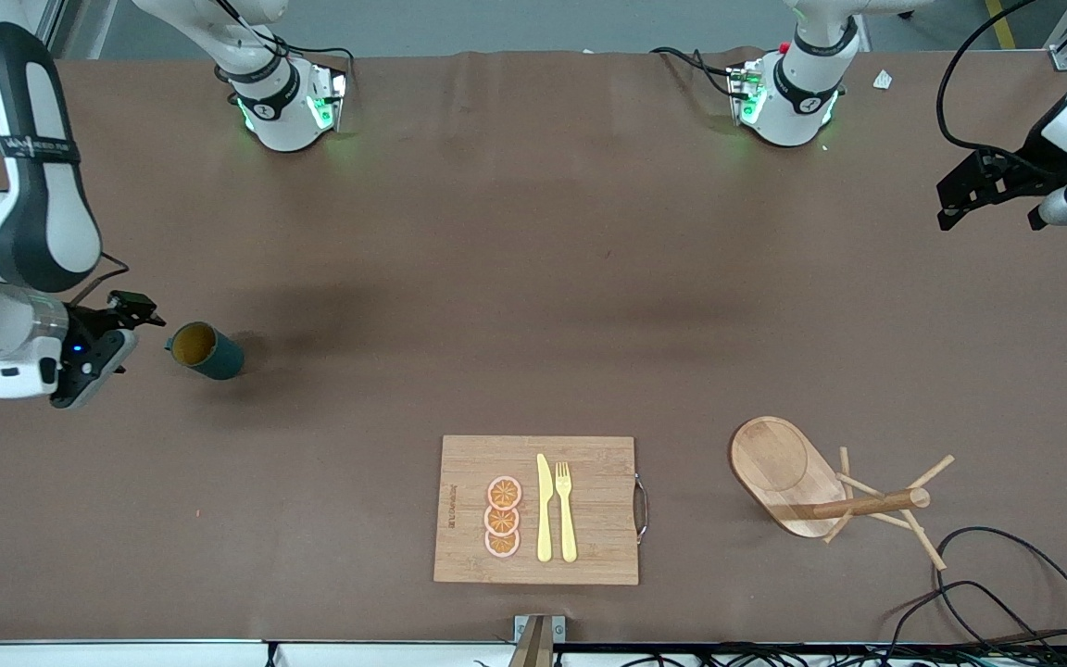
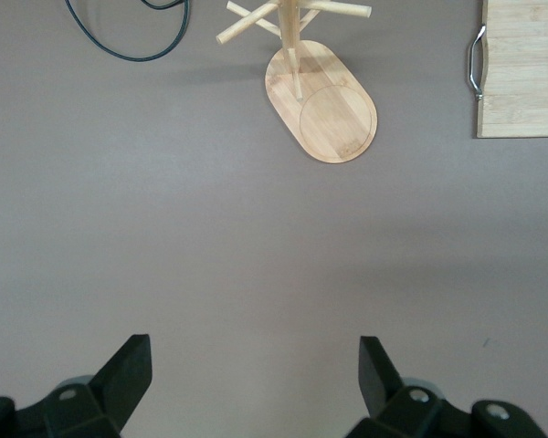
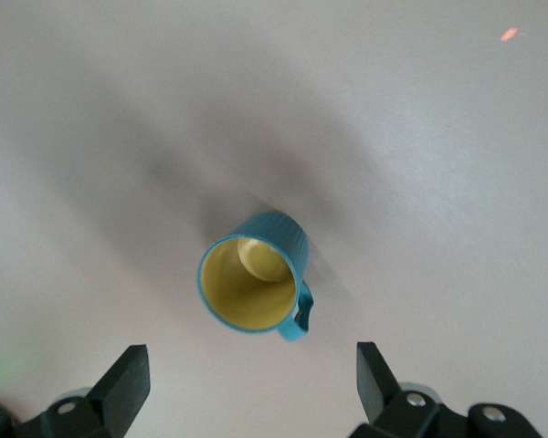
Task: Transfer cup from left to right arm and place
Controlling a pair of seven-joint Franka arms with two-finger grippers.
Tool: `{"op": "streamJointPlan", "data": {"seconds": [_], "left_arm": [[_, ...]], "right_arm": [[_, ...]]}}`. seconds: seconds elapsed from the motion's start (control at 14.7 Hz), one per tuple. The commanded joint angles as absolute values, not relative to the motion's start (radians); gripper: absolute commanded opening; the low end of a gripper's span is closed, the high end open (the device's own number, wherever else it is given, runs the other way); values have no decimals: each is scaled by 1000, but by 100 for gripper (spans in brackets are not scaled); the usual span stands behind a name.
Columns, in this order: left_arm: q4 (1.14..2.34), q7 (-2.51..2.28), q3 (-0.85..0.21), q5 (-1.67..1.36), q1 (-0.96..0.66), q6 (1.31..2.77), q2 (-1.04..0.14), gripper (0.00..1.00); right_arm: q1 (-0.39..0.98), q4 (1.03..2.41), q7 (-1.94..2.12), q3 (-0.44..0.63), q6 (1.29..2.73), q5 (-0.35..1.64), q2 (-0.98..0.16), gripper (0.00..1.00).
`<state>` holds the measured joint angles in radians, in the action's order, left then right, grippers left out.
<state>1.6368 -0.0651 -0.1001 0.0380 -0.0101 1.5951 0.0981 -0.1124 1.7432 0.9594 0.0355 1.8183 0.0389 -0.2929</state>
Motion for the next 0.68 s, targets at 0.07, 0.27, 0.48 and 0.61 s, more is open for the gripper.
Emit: {"op": "streamJointPlan", "data": {"seconds": [0.07, 0.27, 0.48, 0.61], "left_arm": [[1621, -136, -103, 3, -6, 1574, 97, 100], [1621, -160, -106, -6, -6, 1572, 97, 100], [1621, -152, -106, -6, -8, 1565, 95, 100], [1621, -149, -106, 0, -8, 1556, 97, 100]], "right_arm": [[-130, 1590, 716, 25, 1666, 37, -291, 100], [-133, 1513, 511, 25, 1594, 31, -296, 100], [-133, 1499, 439, 26, 1585, 28, -292, 100], [-141, 1499, 342, 23, 1560, 29, -263, 100]]}}
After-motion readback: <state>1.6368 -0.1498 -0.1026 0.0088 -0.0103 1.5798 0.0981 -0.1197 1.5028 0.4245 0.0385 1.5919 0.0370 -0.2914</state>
